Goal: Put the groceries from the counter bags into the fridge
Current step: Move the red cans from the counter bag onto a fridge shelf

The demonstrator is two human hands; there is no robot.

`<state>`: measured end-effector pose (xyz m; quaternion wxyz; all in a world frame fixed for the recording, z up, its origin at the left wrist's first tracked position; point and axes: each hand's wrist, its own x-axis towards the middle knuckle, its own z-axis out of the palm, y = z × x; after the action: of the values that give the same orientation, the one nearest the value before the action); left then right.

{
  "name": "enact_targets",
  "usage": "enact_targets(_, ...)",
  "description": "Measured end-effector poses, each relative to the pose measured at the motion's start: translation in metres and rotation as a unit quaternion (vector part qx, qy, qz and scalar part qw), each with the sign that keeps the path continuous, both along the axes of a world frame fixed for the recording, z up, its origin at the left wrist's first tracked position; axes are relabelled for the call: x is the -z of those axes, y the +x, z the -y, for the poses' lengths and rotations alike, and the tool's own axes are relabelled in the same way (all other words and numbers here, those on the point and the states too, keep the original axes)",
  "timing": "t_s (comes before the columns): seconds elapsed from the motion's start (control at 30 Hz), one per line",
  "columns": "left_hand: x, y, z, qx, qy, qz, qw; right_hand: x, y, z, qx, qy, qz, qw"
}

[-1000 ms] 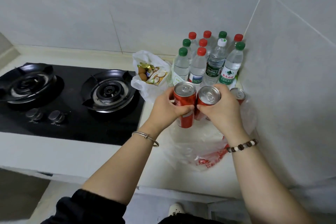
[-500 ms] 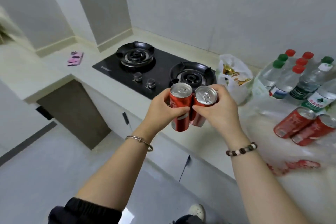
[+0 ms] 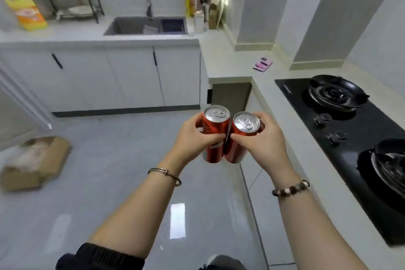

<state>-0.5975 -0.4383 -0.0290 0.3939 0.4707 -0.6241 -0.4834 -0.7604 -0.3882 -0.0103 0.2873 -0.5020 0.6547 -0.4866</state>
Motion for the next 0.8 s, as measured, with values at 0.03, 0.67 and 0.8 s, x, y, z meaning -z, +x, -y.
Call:
enact_targets(0.03, 0.000, 0.020, -0.001, -0.037, 0.002, 0.003, 0.999, 0.000, 0.016, 0.011, -0.037, 0.001, 0.004, 0.999)
enact_targets(0.67, -0.007, 0.232, -0.124, -0.510, 0.017, 0.010, 0.860, -0.005, 0.259, 0.043, -0.509, 0.018, 0.008, 0.860)
enact_targets(0.8, -0.008, 0.270, -0.166, -0.559, 0.010, 0.009, 0.829, -0.002, 0.316, 0.013, -0.564, 0.020, 0.010, 0.826)
